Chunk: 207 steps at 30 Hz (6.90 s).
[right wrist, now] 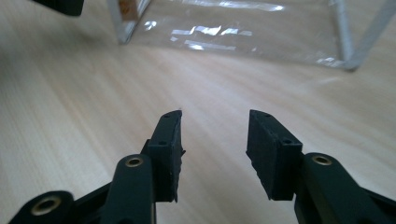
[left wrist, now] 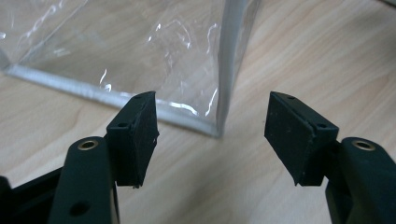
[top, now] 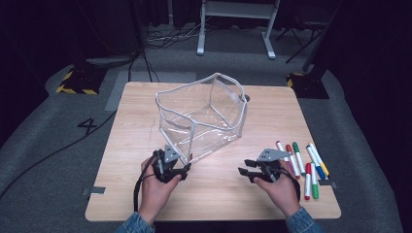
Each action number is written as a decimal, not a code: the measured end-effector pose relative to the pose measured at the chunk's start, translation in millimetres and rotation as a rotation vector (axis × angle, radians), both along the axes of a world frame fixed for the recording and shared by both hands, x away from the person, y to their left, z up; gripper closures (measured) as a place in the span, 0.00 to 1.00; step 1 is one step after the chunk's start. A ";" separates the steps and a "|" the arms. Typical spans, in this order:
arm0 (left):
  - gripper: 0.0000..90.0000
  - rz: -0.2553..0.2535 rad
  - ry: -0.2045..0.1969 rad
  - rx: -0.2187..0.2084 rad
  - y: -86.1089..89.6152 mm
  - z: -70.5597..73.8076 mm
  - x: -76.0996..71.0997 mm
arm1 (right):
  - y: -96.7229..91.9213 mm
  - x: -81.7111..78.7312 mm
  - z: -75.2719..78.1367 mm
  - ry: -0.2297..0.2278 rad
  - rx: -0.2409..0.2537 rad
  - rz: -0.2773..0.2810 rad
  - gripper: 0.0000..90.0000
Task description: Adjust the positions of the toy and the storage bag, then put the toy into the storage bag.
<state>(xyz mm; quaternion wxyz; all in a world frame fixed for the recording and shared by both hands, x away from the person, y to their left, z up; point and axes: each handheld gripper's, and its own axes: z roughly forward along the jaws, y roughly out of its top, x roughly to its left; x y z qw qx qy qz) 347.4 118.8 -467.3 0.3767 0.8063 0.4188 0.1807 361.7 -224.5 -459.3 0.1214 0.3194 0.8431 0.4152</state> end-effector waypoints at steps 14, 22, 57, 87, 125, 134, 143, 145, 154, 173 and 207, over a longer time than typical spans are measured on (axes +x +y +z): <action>0.95 -0.041 -0.004 0.028 -11.5 -3.4 22.1 | -14.1 41.5 21.9 -0.012 0.001 -0.043 0.66; 0.96 -0.092 0.037 0.015 -1.4 -0.9 -14.1 | -10.4 53.4 24.7 -0.030 -0.006 -0.045 0.68; 0.96 -0.282 0.069 0.021 -15.1 0.5 -106.3 | -53.6 -85.0 32.2 0.042 0.012 0.029 0.98; 0.51 -0.292 0.035 -0.016 7.4 23.4 -102.2 | -110.4 -120.3 62.7 0.000 0.032 -0.089 0.78; 0.32 -0.058 0.041 0.055 65.0 -45.6 -30.0 | -198.2 -31.1 -7.2 0.202 -0.237 -0.483 0.65; 0.32 -0.061 0.042 0.055 65.1 -45.6 -30.1 | -201.9 -29.8 -13.7 0.245 -0.274 -0.536 0.78; 0.32 -0.060 0.042 0.055 64.9 -45.6 -30.2 | -200.1 -26.7 -15.6 0.295 -0.272 -0.601 0.85; 0.32 -0.060 0.041 0.055 64.9 -45.6 -30.3 | -200.8 -27.8 -15.0 0.308 -0.269 -0.609 0.86; 0.32 -0.060 0.043 0.054 64.9 -45.6 -30.5 | -200.4 -34.8 -9.4 0.315 -0.278 -0.612 0.86; 0.31 -0.063 0.047 0.049 65.1 -45.8 -29.8 | -176.5 -45.4 78.7 0.153 -0.194 -0.480 0.86; 0.29 -0.066 0.050 0.047 63.9 -45.9 -29.0 | -32.9 -40.4 181.8 0.059 -0.179 -0.001 0.86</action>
